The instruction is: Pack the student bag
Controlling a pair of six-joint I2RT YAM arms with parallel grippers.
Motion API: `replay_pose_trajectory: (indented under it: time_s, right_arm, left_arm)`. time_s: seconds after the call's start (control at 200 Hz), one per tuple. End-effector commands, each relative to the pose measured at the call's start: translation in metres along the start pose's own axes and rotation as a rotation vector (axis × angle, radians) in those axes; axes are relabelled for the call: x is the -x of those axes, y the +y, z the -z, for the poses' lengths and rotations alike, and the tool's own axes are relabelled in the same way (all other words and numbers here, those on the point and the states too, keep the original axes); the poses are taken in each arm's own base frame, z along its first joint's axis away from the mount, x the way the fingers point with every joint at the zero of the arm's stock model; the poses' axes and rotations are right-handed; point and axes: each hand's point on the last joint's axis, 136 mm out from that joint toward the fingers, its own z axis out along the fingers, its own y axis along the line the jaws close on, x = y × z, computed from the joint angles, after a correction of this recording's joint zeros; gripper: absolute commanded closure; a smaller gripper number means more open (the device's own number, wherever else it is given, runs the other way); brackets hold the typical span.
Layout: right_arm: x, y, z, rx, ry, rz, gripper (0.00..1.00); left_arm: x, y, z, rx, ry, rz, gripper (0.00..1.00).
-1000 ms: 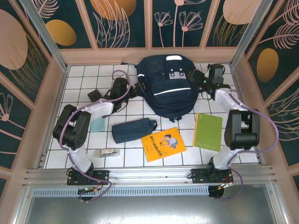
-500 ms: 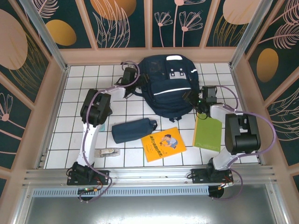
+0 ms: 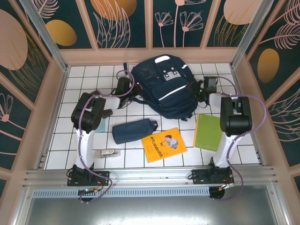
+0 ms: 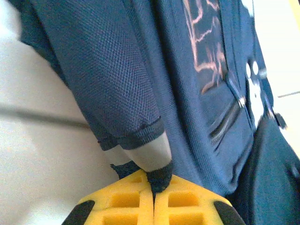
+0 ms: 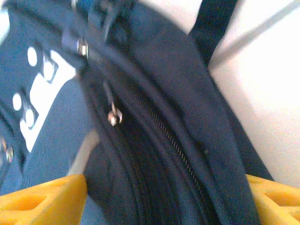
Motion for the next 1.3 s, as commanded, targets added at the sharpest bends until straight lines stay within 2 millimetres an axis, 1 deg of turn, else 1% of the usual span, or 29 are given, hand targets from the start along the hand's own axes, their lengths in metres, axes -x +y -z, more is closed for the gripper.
replay_pose_trajectory:
  time_s: [0.0, 0.06, 0.125, 0.19, 0.22, 0.285, 0.36, 0.39, 0.44, 0.49, 0.55, 0.59, 0.615, 0.65, 0.695, 0.766, 0.786, 0.826, 0.861, 0.921, 0.961, 1.031, 1.106, 1.126, 1.131, 1.146, 1.226, 1.281, 1.296]
  right_arm:
    - [0.038, 0.022, -0.010, 0.031, -0.041, 0.064, 0.22]
    - [0.048, 0.020, -0.009, -0.014, -0.042, 0.074, 0.19]
    - [0.057, 0.023, 0.002, -0.049, -0.060, 0.104, 0.16]
    - [0.060, 0.025, 0.020, -0.083, -0.085, 0.129, 0.12]
    - [0.062, 0.028, 0.032, -0.084, -0.106, 0.141, 0.12]
    - [0.056, 0.035, 0.057, -0.072, -0.130, 0.169, 0.11]
    - [0.045, 0.041, 0.087, -0.066, -0.140, 0.205, 0.11]
    - [0.037, 0.043, 0.098, -0.066, -0.135, 0.220, 0.11]
    - [0.023, 0.052, 0.116, -0.040, -0.123, 0.242, 0.13]
    - [0.003, 0.064, 0.129, 0.003, -0.105, 0.252, 0.15]
    - [-0.027, 0.087, 0.142, 0.080, -0.080, 0.271, 0.17]
    - [-0.044, 0.097, 0.150, 0.089, -0.075, 0.291, 0.18]
    - [-0.051, 0.100, 0.154, 0.077, -0.084, 0.300, 0.18]
    - [-0.060, 0.102, 0.159, 0.054, -0.087, 0.306, 0.18]
    - [-0.065, 0.101, 0.166, 0.029, -0.096, 0.302, 0.18]
    - [-0.066, 0.089, 0.174, -0.013, -0.118, 0.287, 0.16]
    - [-0.063, 0.083, 0.176, -0.033, -0.137, 0.283, 0.15]
    - [-0.060, 0.072, 0.176, -0.047, -0.152, 0.263, 0.15]
    - [-0.057, 0.070, 0.175, -0.018, -0.158, 0.252, 0.15]
    - [-0.051, 0.065, 0.167, 0.029, -0.166, 0.227, 0.16]
    - [-0.048, 0.062, 0.158, 0.053, -0.163, 0.212, 0.18]
    - [-0.044, 0.065, 0.137, 0.090, -0.154, 0.209, 0.23]
    - [-0.033, 0.079, 0.116, 0.155, -0.183, 0.243, 0.29]
    - [-0.028, 0.085, 0.111, 0.177, -0.195, 0.254, 0.29]
    - [-0.027, 0.086, 0.110, 0.182, -0.199, 0.257, 0.29]
    - [-0.024, 0.087, 0.105, 0.190, -0.204, 0.259, 0.29]
    - [0.002, 0.111, 0.084, 0.259, -0.241, 0.286, 0.30]
    - [0.022, 0.122, 0.067, 0.251, -0.241, 0.289, 0.32]
    - [0.025, 0.123, 0.061, 0.234, -0.237, 0.291, 0.33]
  left_arm:
    - [-0.034, -0.062, 0.021, -0.174, 0.093, 0.028, 1.00]
    - [-0.036, -0.081, 0.025, -0.211, 0.100, 0.032, 1.00]
    - [-0.031, -0.098, 0.029, -0.251, 0.092, 0.055, 1.00]
    - [-0.022, -0.112, 0.033, -0.293, 0.063, 0.094, 1.00]
    - [-0.017, -0.116, 0.035, -0.312, 0.039, 0.119, 1.00]
    - [-0.006, -0.125, 0.040, -0.349, -0.013, 0.166, 1.00]
    - [0.006, -0.135, 0.044, -0.386, -0.058, 0.213, 1.00]
    - [0.009, -0.139, 0.045, -0.403, -0.075, 0.233, 1.00]
    - [0.016, -0.146, 0.048, -0.430, -0.104, 0.265, 1.00]
    - [0.021, -0.151, 0.049, -0.448, -0.132, 0.292, 1.00]
    - [0.022, -0.156, 0.050, -0.472, -0.147, 0.326, 1.00]
    - [0.021, -0.158, 0.050, -0.485, -0.154, 0.346, 1.00]
    - [0.021, -0.159, 0.050, -0.492, -0.156, 0.357, 1.00]
    - [0.021, -0.159, 0.049, -0.498, -0.158, 0.371, 1.00]
    - [0.019, -0.157, 0.048, -0.496, -0.158, 0.383, 1.00]
    - [0.016, -0.154, 0.046, -0.488, -0.157, 0.395, 1.00]
    - [0.016, -0.152, 0.046, -0.485, -0.160, 0.398, 1.00]
    - [0.015, -0.150, 0.047, -0.483, -0.162, 0.404, 1.00]
    - [0.013, -0.147, 0.048, -0.480, -0.164, 0.407, 1.00]
    - [0.012, -0.143, 0.052, -0.471, -0.171, 0.410, 1.00]
    - [0.011, -0.138, 0.055, -0.464, -0.177, 0.414, 1.00]
    - [0.009, -0.135, 0.064, -0.462, -0.183, 0.416, 1.00]
    - [0.006, -0.132, 0.075, -0.459, -0.183, 0.418, 1.00]
    - [0.007, -0.136, 0.078, -0.469, -0.185, 0.419, 1.00]
    - [0.004, -0.132, 0.078, -0.459, -0.181, 0.422, 1.00]
    - [0.001, -0.129, 0.080, -0.453, -0.177, 0.425, 1.00]
    - [-0.007, -0.128, 0.092, -0.461, -0.163, 0.448, 1.00]
    - [-0.012, -0.129, 0.099, -0.463, -0.161, 0.454, 1.00]
    - [-0.013, -0.130, 0.101, -0.464, -0.160, 0.455, 1.00]
